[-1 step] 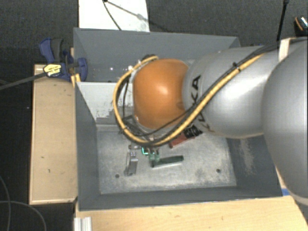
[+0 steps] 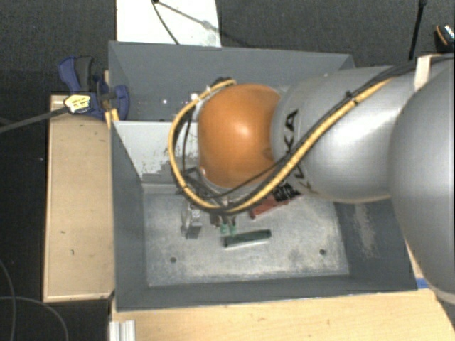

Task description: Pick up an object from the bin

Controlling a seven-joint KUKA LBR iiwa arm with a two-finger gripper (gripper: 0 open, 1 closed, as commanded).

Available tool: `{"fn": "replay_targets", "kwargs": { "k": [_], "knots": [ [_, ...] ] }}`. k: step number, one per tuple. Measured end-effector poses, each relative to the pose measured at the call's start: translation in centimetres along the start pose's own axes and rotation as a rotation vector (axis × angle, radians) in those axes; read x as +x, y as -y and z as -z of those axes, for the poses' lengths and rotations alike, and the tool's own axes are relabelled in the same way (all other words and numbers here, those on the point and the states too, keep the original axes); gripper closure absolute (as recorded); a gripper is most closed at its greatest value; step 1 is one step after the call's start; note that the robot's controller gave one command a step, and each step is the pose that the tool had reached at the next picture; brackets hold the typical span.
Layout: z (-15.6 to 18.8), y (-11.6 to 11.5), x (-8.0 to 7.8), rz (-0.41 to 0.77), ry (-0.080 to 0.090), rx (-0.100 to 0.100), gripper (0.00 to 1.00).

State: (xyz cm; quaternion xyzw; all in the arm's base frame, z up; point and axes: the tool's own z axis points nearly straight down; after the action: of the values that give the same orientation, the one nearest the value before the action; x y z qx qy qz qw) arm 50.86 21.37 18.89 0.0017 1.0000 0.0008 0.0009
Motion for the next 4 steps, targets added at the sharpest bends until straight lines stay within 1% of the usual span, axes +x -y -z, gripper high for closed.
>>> {"fn": "replay_targets", "kwargs": {
  "k": [1, 2, 3, 4],
  "knots": [
    [-3.4, -2.4, -4.1, 0.084, 0.002, 0.000, 1.00],
    [-3.8, 2.8, -4.6, -0.147, 0.000, 0.003, 1.00],
    [-3.8, 2.7, -4.6, -0.148, 0.000, 0.000, 0.00],
    [-11.6, 10.0, -5.9, -0.268, -0.006, 0.006, 0.00]
  ]
}}
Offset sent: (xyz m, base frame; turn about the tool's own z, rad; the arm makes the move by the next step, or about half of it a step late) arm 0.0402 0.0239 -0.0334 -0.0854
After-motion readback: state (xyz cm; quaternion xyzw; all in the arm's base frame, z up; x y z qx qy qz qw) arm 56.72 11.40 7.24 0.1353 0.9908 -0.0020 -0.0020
